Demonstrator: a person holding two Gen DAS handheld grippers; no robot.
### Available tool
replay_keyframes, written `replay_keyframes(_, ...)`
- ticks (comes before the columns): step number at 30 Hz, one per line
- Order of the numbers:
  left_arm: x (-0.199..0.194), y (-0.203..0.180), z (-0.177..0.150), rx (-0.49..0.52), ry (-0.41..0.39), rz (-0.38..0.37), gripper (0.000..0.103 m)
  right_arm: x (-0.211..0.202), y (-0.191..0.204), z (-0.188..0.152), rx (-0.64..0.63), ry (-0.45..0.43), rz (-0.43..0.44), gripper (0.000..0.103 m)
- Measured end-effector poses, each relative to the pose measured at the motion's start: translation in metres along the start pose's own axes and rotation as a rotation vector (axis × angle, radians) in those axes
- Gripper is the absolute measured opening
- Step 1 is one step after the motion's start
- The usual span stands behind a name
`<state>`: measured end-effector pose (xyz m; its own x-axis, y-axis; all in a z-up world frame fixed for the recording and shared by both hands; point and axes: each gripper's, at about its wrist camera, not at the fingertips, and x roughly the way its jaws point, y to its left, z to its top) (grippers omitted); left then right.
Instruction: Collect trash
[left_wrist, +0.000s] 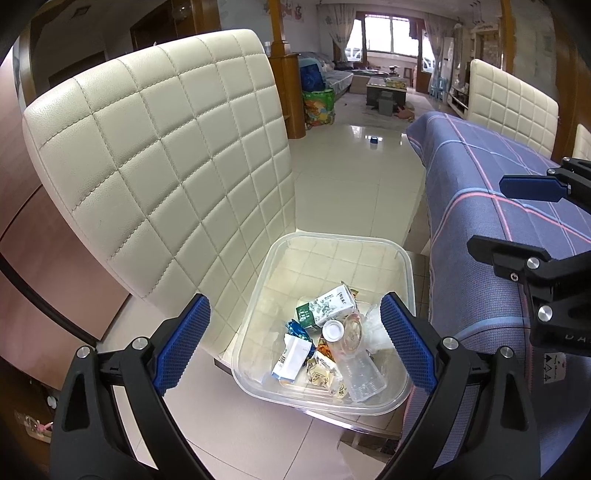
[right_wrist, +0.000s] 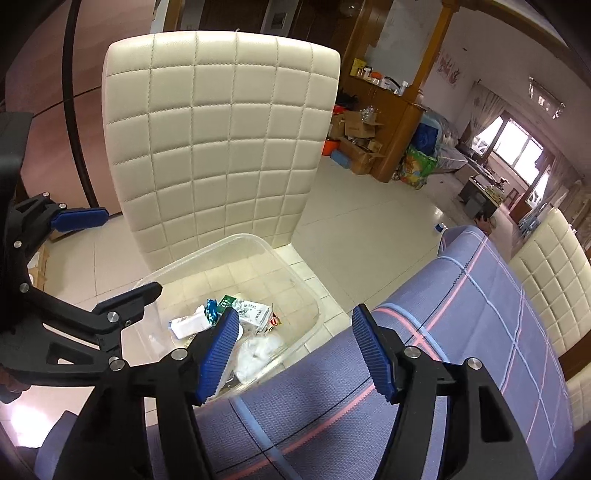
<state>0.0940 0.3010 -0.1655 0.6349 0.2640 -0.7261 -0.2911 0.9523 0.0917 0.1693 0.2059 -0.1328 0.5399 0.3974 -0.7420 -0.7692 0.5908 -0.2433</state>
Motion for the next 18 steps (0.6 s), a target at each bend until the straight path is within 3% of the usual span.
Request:
replay_keyframes(2, -0.001, -0.001, 0.0, 0.001, -0.002, -0.001, 0.093, -0.001, 0.0, -0.001, 0.001, -0.005, 0.0, 0.07)
replay_keyframes(18, -0.023, -0.008, 0.004, 0.008, -0.041, -0.006, 0.094, -0.021, -0.016, -0.011, 0.107, 0.015, 0.034, 0.071)
